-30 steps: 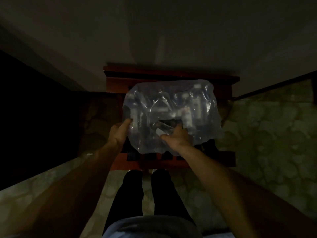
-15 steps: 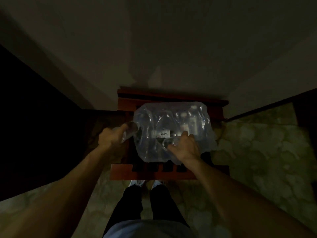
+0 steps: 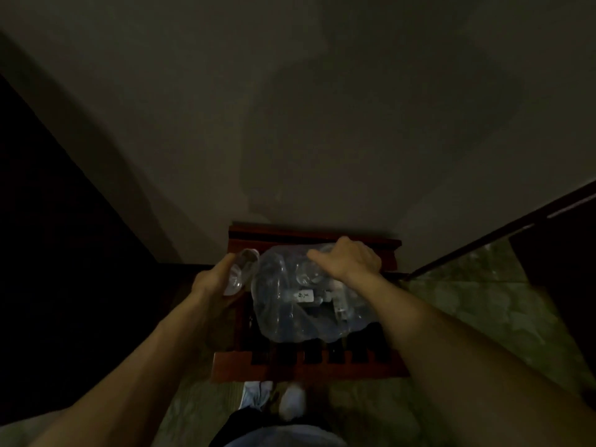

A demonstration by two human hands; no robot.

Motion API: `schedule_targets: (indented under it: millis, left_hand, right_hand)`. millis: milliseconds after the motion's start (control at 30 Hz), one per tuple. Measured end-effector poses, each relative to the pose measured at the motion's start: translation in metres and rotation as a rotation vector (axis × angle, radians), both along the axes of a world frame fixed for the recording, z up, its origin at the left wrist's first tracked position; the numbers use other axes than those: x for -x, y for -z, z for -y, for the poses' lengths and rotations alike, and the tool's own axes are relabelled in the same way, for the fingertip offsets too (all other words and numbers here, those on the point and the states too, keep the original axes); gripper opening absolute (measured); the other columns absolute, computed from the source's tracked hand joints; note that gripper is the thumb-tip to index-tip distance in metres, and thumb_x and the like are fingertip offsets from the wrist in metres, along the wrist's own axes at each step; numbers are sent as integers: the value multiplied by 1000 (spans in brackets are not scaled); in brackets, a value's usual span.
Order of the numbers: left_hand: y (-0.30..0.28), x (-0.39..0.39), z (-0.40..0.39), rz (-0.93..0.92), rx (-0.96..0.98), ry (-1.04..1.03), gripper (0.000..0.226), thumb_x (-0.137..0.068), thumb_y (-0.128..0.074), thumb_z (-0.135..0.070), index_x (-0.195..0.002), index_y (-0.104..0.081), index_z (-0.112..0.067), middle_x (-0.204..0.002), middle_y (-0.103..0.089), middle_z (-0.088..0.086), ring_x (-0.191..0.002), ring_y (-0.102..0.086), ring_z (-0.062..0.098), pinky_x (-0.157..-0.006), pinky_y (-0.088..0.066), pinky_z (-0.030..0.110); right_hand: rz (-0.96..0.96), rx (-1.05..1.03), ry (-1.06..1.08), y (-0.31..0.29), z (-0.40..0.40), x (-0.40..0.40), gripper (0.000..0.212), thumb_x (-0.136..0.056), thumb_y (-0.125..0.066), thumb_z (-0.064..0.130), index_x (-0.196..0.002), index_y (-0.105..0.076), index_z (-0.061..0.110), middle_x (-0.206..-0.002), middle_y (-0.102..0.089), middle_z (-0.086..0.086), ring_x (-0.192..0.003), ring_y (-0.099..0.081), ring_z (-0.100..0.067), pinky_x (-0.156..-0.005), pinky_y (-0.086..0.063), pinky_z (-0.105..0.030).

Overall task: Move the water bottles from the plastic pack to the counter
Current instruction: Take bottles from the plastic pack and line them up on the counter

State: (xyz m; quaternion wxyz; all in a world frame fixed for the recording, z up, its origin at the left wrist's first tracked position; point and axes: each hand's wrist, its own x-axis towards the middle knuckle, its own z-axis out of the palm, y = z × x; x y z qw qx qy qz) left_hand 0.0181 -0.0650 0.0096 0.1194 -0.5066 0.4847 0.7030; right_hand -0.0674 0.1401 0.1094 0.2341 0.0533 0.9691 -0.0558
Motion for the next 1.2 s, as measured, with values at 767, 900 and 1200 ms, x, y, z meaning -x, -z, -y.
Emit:
schedule_targets:
  millis: [767, 900, 1200]
  left_hand:
    - [-203, -128, -10, -757, -59, 97, 27, -85, -70, -24, -103, -72, -4, -97, -77, 12, -82, -76, 19, -62, -59, 22]
    - [-255, -143, 20, -917, 142, 170, 20, -83, -69, -17, -103, -71, -13, -96, -78, 7, -85, -75, 18, -65, -58, 22]
    - [-322, -186, 121, -1048, 349, 79, 44, -78, -79, -16, -118, -61, -9, -103, -74, 15, -84, -75, 20, -61, -56, 24]
  right_hand:
    - [285, 1683, 165, -132, 18, -147, 59, -73, -82, 34, -125, -58, 19, -109, -71, -14, -79, -71, -24, -69, -57, -36]
    - [217, 1709, -28, -175, 47, -156, 44, -87, -66, 16, -129, -52, 19, -103, -71, -17, -75, -69, -25, -68, -59, -35]
    - [-54, 1534, -191, -225, 181, -197, 50, -64, -86, 41, -102, -63, 19, -106, -71, -8, -87, -74, -19, -64, -59, -33]
